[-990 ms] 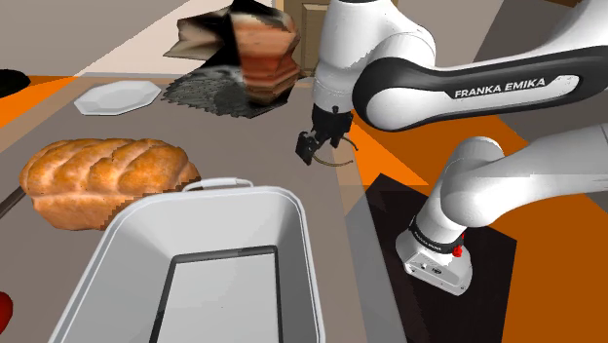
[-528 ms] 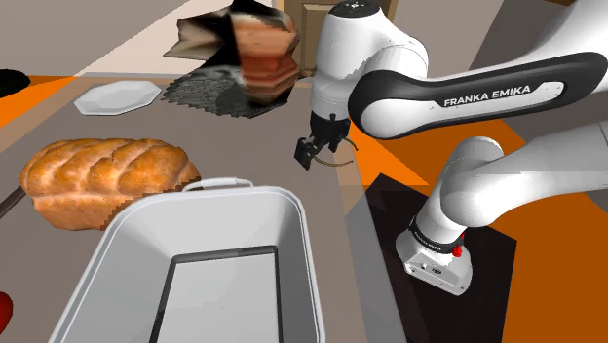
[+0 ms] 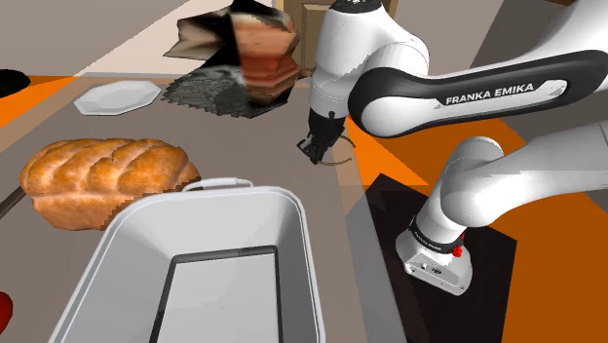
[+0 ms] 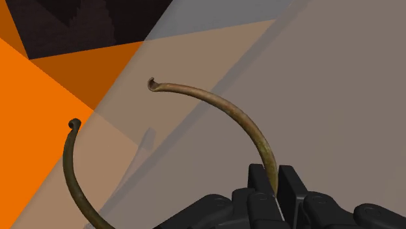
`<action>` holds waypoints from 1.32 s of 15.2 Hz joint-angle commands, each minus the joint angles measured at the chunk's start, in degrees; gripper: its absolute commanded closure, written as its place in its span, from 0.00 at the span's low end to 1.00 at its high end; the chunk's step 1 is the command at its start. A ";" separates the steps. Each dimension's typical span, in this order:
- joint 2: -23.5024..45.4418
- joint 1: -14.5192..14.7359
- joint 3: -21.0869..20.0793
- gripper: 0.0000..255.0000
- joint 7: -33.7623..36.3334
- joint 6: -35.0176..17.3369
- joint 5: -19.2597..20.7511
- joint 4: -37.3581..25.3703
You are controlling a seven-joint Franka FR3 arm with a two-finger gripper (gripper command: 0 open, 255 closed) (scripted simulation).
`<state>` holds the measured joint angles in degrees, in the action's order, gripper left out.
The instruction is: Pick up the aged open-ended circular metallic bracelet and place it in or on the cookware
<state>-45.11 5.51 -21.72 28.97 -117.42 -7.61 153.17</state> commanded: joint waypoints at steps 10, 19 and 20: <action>-0.71 -0.38 0.99 1.00 -0.54 4.51 0.74 -2.70; -1.00 -0.96 2.35 1.00 -1.18 11.41 1.74 -9.37; -0.96 -1.03 2.49 1.00 -1.24 12.15 1.85 -10.15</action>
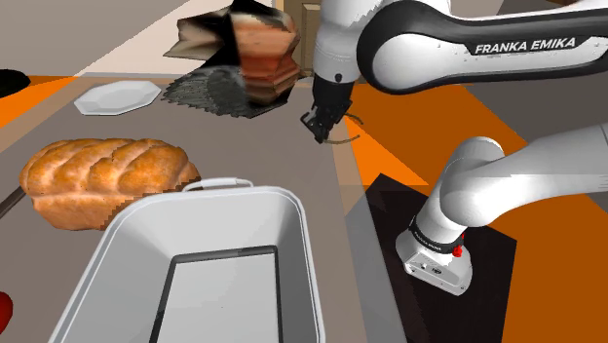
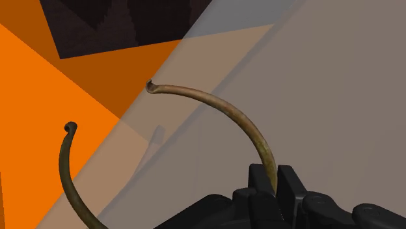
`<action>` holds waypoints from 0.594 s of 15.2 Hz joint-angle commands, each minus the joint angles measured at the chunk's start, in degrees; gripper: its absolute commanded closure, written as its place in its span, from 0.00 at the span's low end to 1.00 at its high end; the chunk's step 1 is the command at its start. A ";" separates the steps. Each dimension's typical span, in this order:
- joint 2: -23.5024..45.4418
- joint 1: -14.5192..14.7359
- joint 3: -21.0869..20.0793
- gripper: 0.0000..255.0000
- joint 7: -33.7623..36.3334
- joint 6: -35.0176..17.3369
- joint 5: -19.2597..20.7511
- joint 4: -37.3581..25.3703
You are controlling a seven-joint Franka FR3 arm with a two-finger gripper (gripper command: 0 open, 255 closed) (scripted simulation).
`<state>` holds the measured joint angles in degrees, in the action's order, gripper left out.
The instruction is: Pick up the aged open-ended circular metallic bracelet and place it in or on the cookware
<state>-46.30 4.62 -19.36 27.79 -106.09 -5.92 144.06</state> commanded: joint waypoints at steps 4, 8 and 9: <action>0.53 -0.43 0.62 1.00 -0.30 3.73 0.58 -4.26; 1.03 -0.73 1.06 1.00 -0.51 6.57 1.00 -7.61; 1.18 -0.80 1.16 1.00 -0.56 7.27 1.10 -8.47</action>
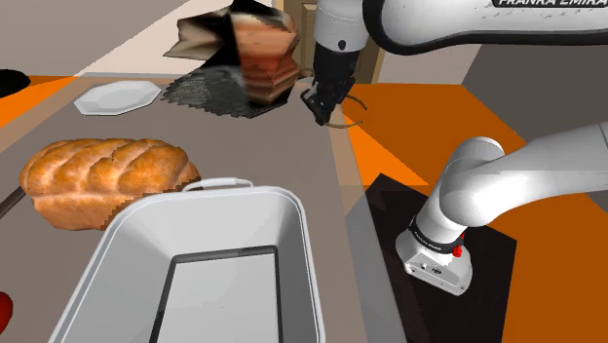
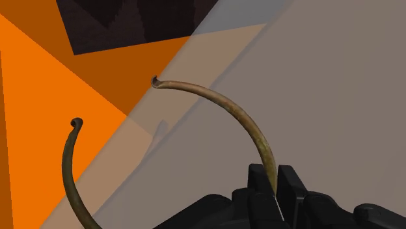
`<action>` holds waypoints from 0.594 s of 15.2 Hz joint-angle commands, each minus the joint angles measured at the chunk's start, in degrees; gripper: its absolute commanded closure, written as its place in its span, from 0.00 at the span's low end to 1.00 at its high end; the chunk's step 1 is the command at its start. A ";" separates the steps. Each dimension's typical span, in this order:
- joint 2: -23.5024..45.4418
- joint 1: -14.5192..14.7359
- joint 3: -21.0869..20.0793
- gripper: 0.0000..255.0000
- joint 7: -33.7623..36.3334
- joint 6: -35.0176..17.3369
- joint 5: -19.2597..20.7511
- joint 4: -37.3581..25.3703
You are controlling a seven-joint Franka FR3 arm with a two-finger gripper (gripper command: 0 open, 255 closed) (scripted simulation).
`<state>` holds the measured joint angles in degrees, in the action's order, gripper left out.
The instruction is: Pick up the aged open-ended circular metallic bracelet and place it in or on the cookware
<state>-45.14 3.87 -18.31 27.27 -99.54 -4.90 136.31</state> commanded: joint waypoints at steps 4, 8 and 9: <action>0.75 -0.36 0.48 1.00 -0.23 3.50 0.47 -4.24; 1.66 -0.68 0.79 1.00 -0.40 6.26 0.86 -7.91; 1.91 -0.76 0.86 1.00 -0.44 6.95 0.95 -8.85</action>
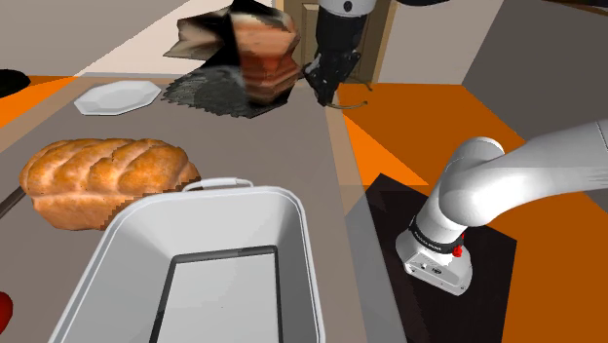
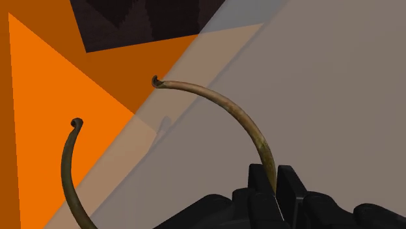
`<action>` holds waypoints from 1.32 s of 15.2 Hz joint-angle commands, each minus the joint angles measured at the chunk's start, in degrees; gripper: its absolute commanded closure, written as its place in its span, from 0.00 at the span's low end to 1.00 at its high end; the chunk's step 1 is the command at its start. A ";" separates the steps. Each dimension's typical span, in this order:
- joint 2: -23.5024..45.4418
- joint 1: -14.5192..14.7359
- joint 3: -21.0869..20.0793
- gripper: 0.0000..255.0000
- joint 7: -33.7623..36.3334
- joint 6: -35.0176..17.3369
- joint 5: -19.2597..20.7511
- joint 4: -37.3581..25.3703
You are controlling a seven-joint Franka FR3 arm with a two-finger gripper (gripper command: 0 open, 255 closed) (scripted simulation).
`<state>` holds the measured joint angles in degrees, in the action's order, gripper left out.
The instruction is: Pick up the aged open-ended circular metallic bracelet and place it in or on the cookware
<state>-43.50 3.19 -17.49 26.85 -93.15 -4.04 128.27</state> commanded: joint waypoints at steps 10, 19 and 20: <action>4.38 0.32 -6.37 1.00 6.88 4.40 -2.11 -9.01; 13.61 -0.54 -19.92 1.00 20.58 5.63 -3.78 -20.14; 15.01 -0.87 -21.69 1.00 22.25 5.78 -3.59 -21.72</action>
<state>-29.43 2.48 -37.81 47.63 -87.57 -7.65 107.73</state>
